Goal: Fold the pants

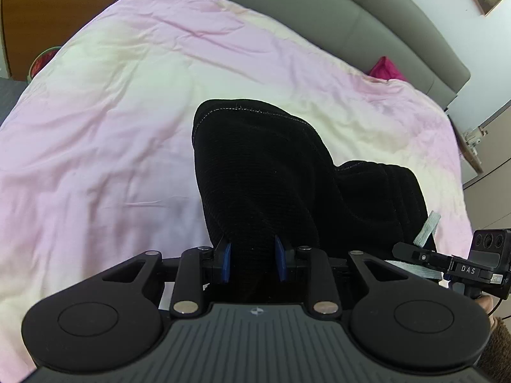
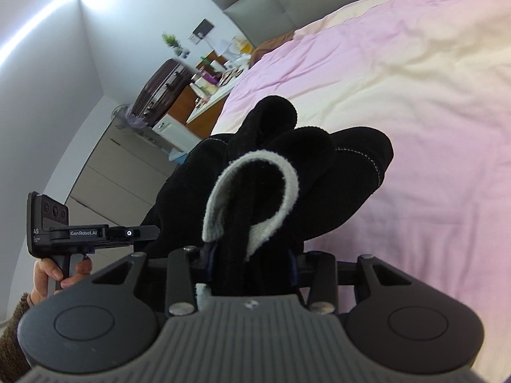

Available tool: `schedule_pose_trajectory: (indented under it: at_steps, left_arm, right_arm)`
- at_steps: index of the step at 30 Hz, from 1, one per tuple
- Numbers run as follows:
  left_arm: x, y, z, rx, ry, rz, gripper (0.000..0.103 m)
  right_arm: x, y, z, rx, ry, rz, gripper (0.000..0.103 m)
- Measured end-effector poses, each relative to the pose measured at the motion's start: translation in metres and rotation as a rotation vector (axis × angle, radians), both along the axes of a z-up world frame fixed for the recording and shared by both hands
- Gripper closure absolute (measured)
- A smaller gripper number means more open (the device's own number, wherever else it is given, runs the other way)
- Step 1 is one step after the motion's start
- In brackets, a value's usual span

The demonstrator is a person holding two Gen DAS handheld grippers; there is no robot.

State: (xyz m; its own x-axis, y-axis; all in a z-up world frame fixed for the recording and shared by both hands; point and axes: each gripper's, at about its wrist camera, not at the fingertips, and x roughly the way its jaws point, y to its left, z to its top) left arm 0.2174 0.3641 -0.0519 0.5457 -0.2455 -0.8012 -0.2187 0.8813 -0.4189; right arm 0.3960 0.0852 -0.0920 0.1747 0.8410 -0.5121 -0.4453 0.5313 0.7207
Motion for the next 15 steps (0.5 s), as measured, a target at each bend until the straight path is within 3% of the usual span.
schedule_pose_trajectory:
  at_steps: [5,7,10,13,15]
  left_arm:
    - [-0.003,0.022,-0.063,-0.011,0.098,-0.024,0.073]
    - [-0.009,0.019,-0.091,0.069,0.15,-0.082,0.073]
    - [-0.014,0.013,-0.104,0.11,0.137,-0.133,0.072]
    - [-0.015,0.01,-0.109,0.129,0.135,-0.159,0.071]
    - [-0.017,0.005,-0.109,0.182,0.148,-0.181,0.07]
  right_arm:
    - [-0.007,0.038,-0.045,-0.052,0.029,0.011,0.066]
    - [-0.011,0.037,-0.069,-0.105,0.073,0.012,0.065]
    - [-0.012,0.028,-0.1,-0.183,0.145,-0.028,0.059]
    - [-0.005,0.011,-0.129,-0.182,0.258,-0.104,0.049]
    - [-0.006,0.015,-0.132,-0.204,0.256,-0.11,0.046]
